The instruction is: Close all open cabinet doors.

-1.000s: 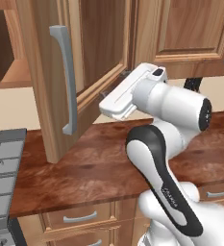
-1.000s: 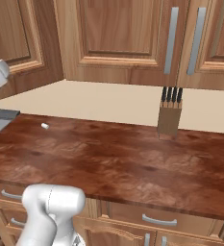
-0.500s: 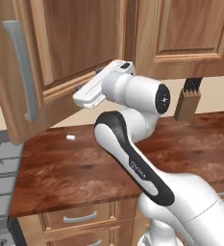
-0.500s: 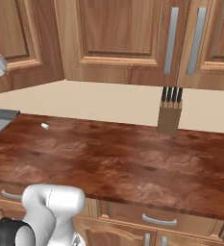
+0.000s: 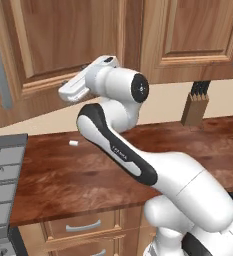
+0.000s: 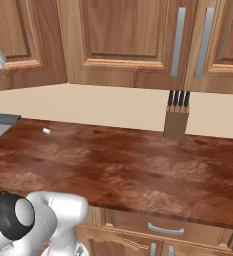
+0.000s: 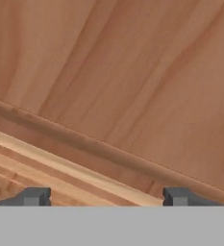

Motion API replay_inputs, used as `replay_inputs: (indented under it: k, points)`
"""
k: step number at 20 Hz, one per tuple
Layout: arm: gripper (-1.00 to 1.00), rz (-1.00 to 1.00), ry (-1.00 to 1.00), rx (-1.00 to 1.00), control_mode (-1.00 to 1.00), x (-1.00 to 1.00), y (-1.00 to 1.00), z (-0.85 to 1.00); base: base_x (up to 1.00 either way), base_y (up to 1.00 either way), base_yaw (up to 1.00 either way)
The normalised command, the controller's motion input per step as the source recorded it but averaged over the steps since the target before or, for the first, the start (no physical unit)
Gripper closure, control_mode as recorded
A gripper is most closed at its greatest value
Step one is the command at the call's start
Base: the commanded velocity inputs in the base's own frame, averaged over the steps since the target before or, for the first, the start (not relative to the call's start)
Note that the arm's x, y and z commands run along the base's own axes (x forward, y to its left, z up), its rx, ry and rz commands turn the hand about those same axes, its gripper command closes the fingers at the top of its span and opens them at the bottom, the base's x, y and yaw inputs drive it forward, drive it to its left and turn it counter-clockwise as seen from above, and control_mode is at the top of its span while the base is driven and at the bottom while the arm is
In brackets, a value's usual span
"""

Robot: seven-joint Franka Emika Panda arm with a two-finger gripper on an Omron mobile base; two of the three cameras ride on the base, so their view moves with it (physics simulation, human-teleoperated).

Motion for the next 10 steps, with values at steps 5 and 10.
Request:
replay_inputs:
  k: [5, 10]
  points:
    - [-1.0, -0.09, 0.14, -0.07, -1.0, 0.76, 0.39, -0.01, 0.0, 0.0, 0.0]
    - [-1.0, -0.11, 0.07, -0.07, -1.0, 0.76, 0.3, -0.05, 0.0, 0.0, 0.0]
